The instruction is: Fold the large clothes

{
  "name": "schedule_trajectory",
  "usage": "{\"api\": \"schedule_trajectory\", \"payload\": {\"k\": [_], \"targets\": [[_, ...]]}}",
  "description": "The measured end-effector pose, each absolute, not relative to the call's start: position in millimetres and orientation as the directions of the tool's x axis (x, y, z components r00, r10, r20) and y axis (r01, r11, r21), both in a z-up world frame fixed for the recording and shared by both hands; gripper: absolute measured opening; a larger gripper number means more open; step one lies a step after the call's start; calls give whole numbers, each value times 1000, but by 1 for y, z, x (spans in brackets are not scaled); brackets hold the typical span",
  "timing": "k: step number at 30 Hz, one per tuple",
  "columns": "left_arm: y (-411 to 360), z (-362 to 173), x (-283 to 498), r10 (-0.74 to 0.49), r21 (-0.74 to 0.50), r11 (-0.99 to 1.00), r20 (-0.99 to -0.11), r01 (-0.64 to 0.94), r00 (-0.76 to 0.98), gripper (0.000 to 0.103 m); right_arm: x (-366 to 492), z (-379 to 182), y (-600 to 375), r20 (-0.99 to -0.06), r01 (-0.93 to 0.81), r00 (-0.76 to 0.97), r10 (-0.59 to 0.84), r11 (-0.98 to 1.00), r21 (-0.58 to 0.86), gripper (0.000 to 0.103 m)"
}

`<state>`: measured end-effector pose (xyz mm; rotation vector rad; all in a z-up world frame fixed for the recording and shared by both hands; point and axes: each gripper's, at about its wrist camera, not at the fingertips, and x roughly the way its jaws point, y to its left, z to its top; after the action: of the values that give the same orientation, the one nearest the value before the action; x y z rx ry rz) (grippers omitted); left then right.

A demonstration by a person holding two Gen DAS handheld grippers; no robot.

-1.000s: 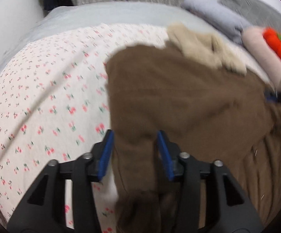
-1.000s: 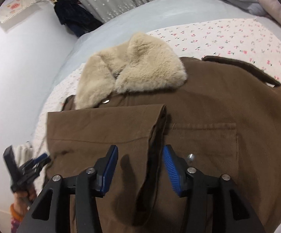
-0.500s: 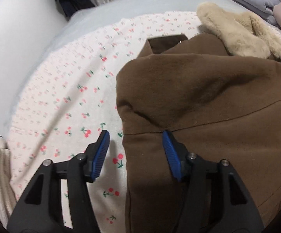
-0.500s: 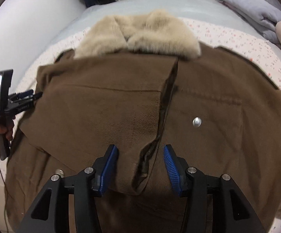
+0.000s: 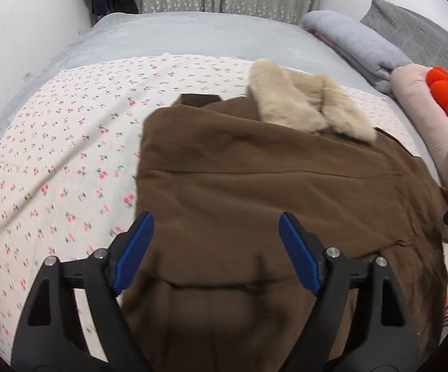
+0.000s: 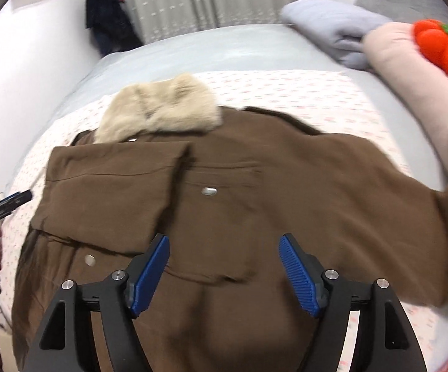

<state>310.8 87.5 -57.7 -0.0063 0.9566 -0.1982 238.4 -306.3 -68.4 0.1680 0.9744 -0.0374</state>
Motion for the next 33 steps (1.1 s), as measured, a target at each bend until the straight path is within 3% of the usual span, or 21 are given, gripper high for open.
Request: {"api": "schedule_trajectory", "payload": {"k": [14, 25, 33], "targets": [[52, -47, 259, -346, -283, 938, -807, 201, 479, 85, 143, -23, -427, -749, 356, 612, -253, 934, -25, 80], [32, -48, 249, -306, -205, 946, -822, 250, 481, 85, 109, -18, -510, -716, 617, 519, -468, 784, -66, 83], [24, -54, 249, -291, -188, 948, -834, 256, 468, 85, 108, -51, -551, -773, 668, 474, -422, 744, 4, 83]]}}
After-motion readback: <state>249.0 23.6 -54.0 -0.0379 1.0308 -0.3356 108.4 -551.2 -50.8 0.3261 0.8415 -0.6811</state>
